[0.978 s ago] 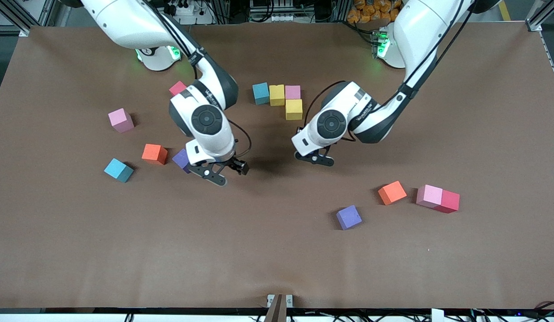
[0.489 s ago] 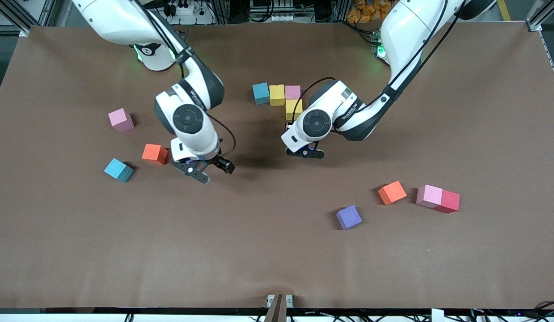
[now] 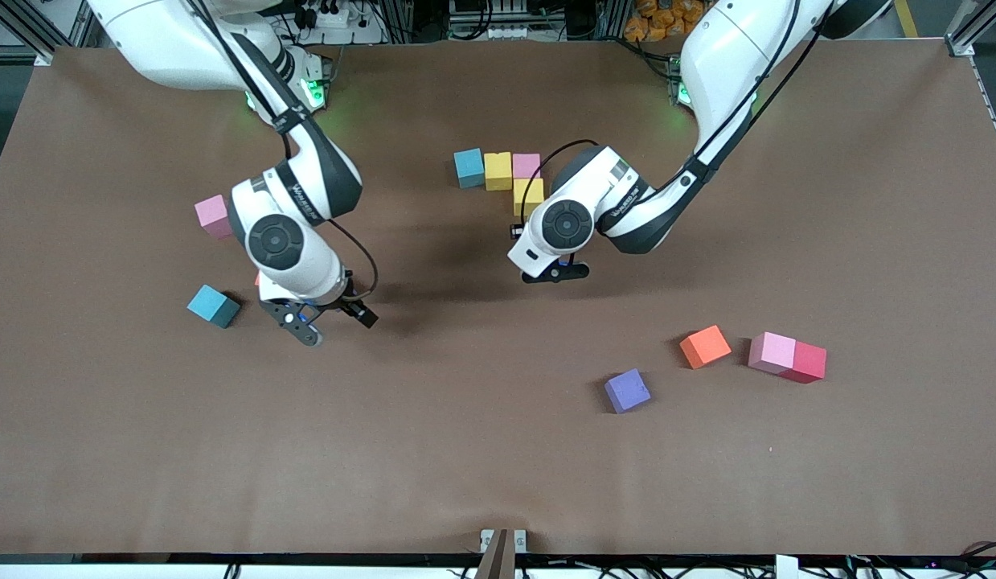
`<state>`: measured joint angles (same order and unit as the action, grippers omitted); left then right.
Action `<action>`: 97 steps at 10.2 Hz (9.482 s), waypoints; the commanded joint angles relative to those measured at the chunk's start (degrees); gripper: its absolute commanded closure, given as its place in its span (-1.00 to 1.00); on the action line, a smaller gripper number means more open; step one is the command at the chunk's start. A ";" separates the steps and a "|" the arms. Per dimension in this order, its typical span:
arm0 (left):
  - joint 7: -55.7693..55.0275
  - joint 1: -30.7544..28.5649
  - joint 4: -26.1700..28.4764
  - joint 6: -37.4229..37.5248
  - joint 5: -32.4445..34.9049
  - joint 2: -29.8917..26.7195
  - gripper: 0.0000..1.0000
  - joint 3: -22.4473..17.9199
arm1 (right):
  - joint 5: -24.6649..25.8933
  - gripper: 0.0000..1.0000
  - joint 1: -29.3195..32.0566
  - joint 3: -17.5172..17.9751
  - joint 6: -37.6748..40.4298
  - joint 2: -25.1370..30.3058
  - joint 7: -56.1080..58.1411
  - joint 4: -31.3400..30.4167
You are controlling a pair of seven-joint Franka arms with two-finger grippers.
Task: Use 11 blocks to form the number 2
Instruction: 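Grasp the purple cube with the right gripper while the left carries green, then place the green cube beside yellow while the right gripper lifts purple, then carry purple to the row while the left gripper reaches the orange cube, then place purple beside green while the left gripper grasps the orange cube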
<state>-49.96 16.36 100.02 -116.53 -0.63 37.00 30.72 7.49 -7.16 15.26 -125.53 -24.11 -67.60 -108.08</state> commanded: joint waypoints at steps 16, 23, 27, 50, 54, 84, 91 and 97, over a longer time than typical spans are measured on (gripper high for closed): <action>-9.20 6.58 0.88 -3.35 6.43 1.50 0.10 -1.37 | -0.98 -1.00 5.85 0.74 -20.01 6.00 0.10 -21.39; -9.28 8.16 1.14 -3.62 8.02 1.67 0.05 -1.28 | -0.63 -1.00 7.50 0.56 -23.26 5.65 3.67 -24.11; -8.67 7.72 1.14 -3.62 8.19 1.59 0.03 -1.37 | -0.63 -1.00 7.87 0.56 -24.84 4.78 4.75 -24.64; -8.67 -5.26 -0.70 -0.19 7.23 -10.01 -1.00 -0.93 | -1.07 1.00 -2.84 10.84 -17.21 4.95 -28.87 -19.20; -7.97 -13.26 -2.81 -0.10 7.57 -9.93 -1.00 -1.02 | -1.07 1.00 -10.13 10.67 -17.73 1.71 -46.28 -15.42; 11.02 -29.28 -3.34 -9.59 17.33 1.76 -1.00 -3.83 | 0.42 1.00 -20.96 9.44 -19.31 -9.29 -74.44 -4.95; 11.80 -29.28 -3.25 -9.59 17.33 3.87 -1.00 -4.36 | 0.95 1.00 -21.48 8.83 -19.31 -10.44 -74.44 -3.63; 13.38 -29.19 -3.69 -9.51 17.33 4.75 -1.00 -4.36 | 0.95 1.00 -23.86 7.15 -19.22 -10.61 -74.52 -3.19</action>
<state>-37.10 -13.19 97.15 -125.86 15.06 41.36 26.50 7.23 -29.55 23.26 -144.71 -33.54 -140.22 -112.40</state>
